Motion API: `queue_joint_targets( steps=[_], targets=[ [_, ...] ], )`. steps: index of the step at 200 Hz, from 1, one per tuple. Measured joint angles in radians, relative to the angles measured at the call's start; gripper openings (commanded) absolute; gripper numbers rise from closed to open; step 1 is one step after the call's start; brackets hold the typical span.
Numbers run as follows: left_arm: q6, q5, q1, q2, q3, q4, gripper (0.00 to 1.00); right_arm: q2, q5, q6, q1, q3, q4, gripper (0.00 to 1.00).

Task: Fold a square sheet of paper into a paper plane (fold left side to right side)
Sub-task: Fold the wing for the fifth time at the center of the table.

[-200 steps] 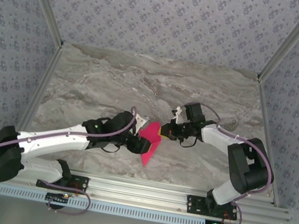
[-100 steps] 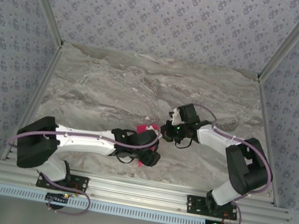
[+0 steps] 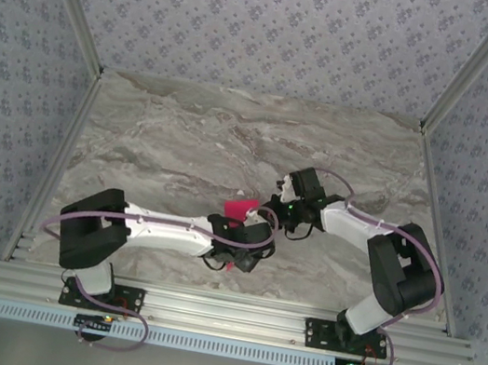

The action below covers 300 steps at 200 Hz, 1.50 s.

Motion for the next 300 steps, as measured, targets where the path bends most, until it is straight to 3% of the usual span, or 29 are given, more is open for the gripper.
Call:
queue_joint_targets(
  steps=[32,101,223,249,300],
  targets=[
    [-0.010,-0.018,0.001,0.026,0.005,-0.019,0.55,0.007,-0.003,0.007,0.009,0.003,0.000,0.00],
    [-0.010,-0.028,0.001,0.063,0.035,-0.043,0.31,0.031,-0.007,0.007,0.013,0.021,-0.002,0.00],
    [-0.008,-0.028,0.001,0.056,0.034,-0.035,0.08,0.035,-0.007,0.006,0.013,0.054,-0.040,0.01],
    [-0.006,-0.027,0.001,0.035,0.026,-0.022,0.03,0.035,-0.008,0.001,0.013,0.067,-0.050,0.10],
    [-0.007,0.033,0.034,-0.061,-0.064,0.091,0.00,-0.030,-0.028,-0.039,-0.032,0.065,-0.047,0.51]
  ],
)
